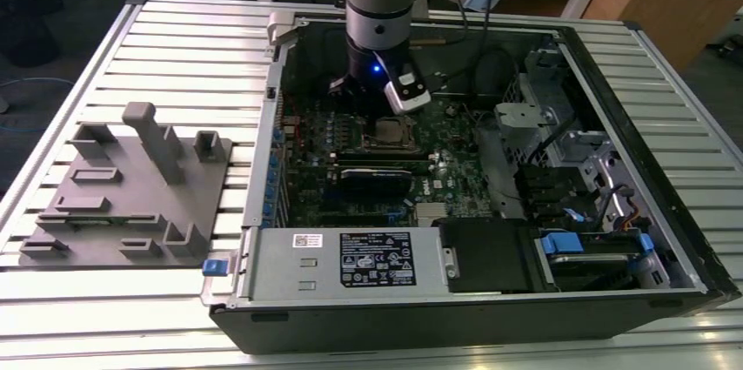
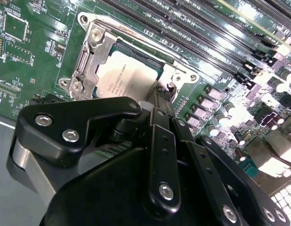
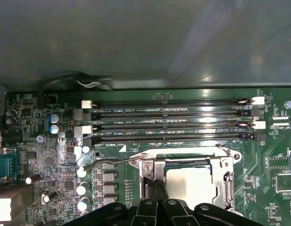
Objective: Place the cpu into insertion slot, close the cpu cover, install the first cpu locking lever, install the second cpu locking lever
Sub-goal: 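Close the cpu cover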
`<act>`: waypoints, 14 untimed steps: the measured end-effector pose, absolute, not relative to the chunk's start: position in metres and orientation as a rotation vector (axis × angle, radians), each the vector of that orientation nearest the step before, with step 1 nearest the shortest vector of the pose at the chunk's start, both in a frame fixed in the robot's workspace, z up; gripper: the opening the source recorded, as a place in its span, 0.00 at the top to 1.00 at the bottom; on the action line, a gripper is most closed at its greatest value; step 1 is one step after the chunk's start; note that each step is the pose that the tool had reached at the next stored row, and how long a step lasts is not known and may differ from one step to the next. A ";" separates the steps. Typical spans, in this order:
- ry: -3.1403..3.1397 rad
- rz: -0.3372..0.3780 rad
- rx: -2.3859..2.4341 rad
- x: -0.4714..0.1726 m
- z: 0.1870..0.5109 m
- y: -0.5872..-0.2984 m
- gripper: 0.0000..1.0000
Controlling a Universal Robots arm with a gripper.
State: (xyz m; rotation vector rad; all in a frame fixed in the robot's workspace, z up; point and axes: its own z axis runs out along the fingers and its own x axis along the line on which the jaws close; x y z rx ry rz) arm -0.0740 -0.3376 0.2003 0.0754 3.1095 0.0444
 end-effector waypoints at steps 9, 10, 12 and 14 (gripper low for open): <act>3.110 0.043 0.075 -0.075 0.198 -0.338 0.90; 3.110 0.044 0.075 -0.075 0.198 -0.338 0.90; 3.109 0.044 0.075 -0.074 0.198 -0.338 0.90; 3.109 0.045 0.075 -0.074 0.198 -0.338 0.90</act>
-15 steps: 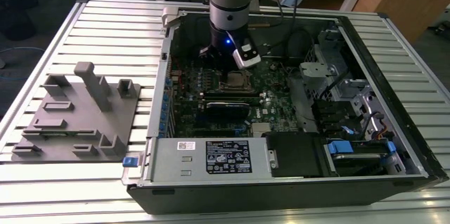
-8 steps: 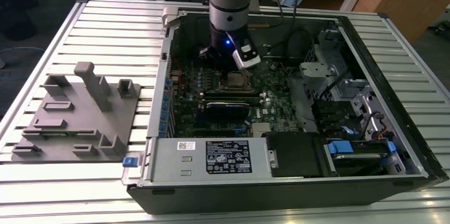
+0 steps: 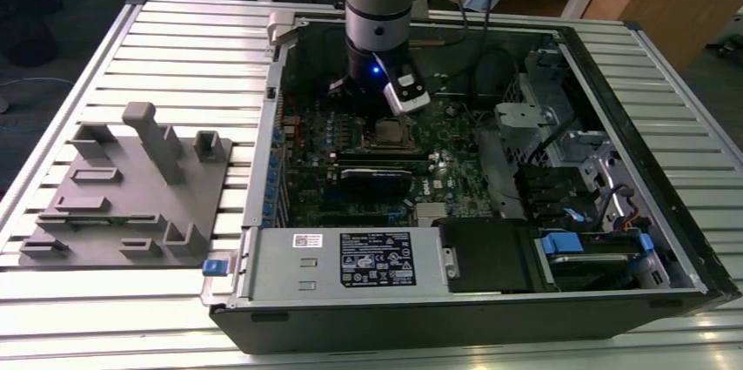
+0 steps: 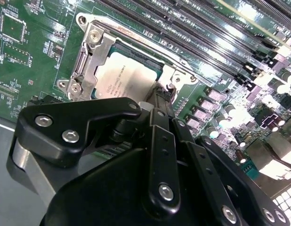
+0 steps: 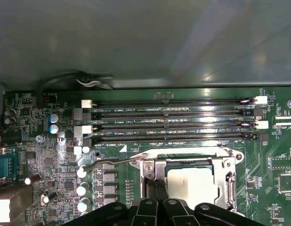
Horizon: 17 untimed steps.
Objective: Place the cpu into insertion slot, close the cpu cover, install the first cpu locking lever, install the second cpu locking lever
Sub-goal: 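Close the cpu cover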
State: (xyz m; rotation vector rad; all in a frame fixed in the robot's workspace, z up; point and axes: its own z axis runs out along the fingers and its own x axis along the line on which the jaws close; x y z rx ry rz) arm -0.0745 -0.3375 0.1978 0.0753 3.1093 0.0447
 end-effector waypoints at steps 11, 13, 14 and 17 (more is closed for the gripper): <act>3.109 0.045 0.075 -0.074 0.213 -0.338 0.90; 3.109 0.045 0.075 -0.074 0.213 -0.337 0.90; 3.109 0.045 0.075 -0.074 0.213 -0.337 0.90; 3.109 0.045 0.075 -0.074 0.214 -0.338 0.90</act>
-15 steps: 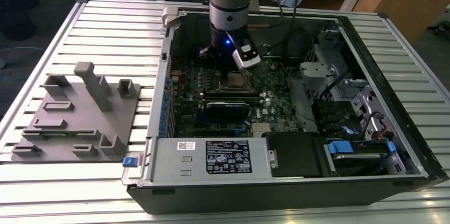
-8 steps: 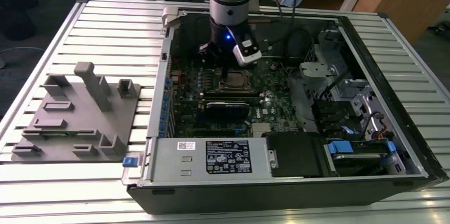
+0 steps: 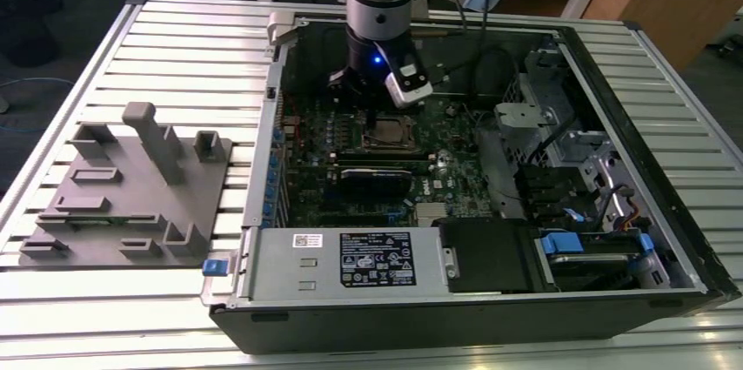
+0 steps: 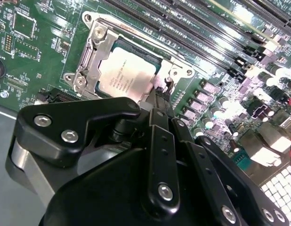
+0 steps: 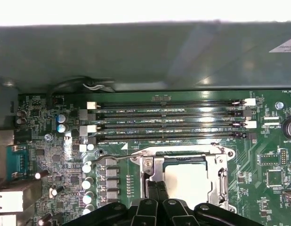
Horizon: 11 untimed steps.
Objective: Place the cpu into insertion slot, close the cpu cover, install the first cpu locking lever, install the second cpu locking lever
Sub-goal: 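Close the cpu cover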
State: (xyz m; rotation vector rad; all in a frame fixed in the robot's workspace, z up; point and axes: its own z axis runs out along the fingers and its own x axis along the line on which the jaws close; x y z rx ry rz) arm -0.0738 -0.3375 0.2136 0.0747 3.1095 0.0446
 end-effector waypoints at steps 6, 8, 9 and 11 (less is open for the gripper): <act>3.109 0.045 0.075 -0.060 0.213 -0.338 0.90; 3.109 0.045 0.075 -0.055 0.213 -0.338 0.90; 3.109 0.045 0.075 -0.052 0.213 -0.338 0.90; 3.109 0.045 0.075 -0.048 0.213 -0.338 0.90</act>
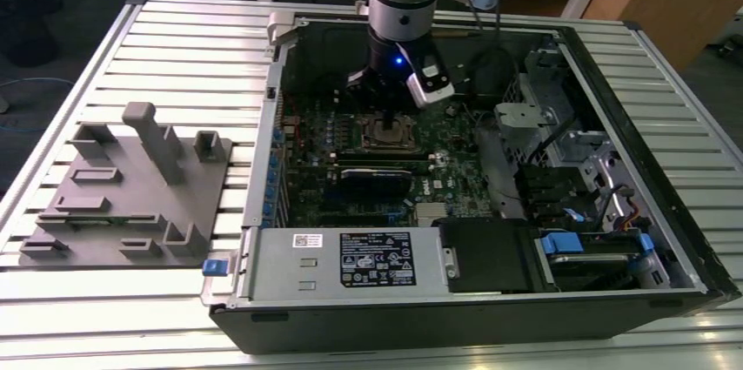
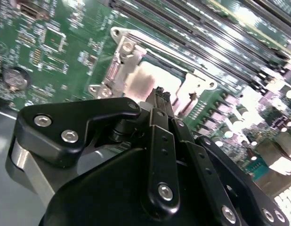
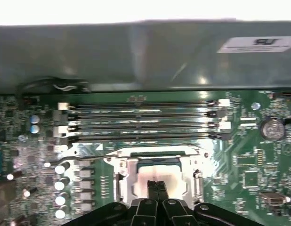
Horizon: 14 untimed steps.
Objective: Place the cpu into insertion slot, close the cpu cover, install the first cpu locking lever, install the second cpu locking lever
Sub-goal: 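Close the cpu cover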
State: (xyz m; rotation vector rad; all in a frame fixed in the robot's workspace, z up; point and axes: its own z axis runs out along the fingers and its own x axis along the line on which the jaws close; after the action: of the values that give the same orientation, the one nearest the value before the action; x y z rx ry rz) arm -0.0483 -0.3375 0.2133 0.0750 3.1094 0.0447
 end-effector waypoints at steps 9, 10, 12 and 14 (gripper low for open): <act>3.109 0.094 0.076 -0.048 0.213 -0.339 0.90; 3.109 0.093 0.077 -0.048 0.213 -0.340 0.90; 3.109 0.093 0.079 -0.048 0.213 -0.342 0.90; 3.109 0.093 0.081 -0.048 0.213 -0.344 0.90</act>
State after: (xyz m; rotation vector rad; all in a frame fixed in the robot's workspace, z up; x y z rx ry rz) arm -0.0481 -0.3442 0.2125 0.0808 3.1088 0.0931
